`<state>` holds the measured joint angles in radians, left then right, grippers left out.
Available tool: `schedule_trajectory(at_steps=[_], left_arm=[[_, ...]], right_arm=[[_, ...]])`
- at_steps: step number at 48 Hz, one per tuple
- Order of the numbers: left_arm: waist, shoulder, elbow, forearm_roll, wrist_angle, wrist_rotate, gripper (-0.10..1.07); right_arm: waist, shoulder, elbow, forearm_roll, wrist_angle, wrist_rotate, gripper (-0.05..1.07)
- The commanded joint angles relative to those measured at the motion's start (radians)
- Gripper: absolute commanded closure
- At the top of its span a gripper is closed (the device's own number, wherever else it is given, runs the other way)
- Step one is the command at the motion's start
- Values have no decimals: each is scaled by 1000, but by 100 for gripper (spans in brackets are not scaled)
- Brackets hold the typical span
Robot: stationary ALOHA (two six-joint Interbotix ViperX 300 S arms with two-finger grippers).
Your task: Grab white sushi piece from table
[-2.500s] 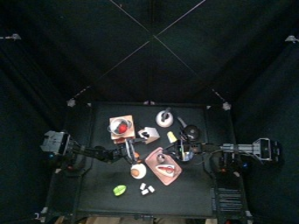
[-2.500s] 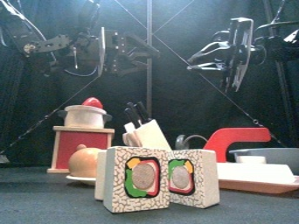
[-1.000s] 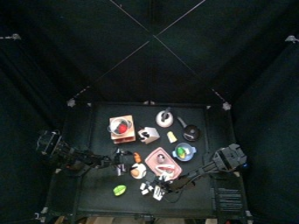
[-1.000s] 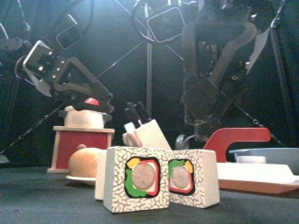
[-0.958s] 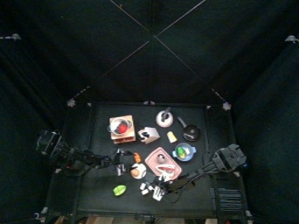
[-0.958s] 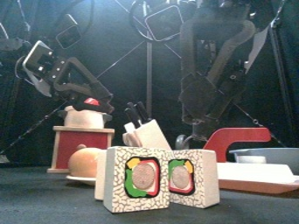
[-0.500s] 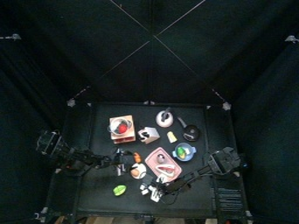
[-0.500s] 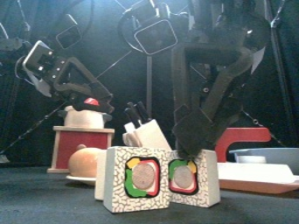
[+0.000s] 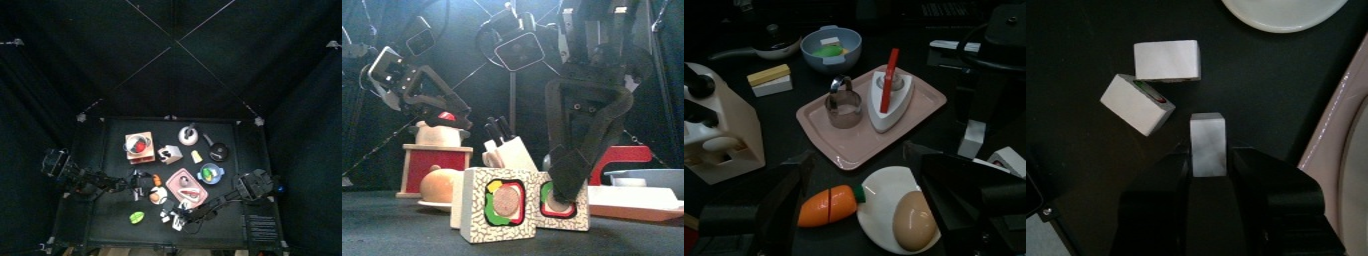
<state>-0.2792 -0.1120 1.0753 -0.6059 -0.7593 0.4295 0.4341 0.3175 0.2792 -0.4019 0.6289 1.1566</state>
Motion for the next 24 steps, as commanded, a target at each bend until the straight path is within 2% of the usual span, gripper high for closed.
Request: schedule_trajectory(at_steps=[1, 10, 24], left_arm=[[-2, -11, -18, -2, -5, 2, -5], [2, -21, -23, 2, -3, 5, -5], [-2, 6, -23, -2, -5, 2, -5]], right_arm=[[-2, -35, -21, 0, 2, 0, 45], [-2, -80, -15, -9, 6, -2, 46], [5, -94, 11, -23, 17, -2, 46]])
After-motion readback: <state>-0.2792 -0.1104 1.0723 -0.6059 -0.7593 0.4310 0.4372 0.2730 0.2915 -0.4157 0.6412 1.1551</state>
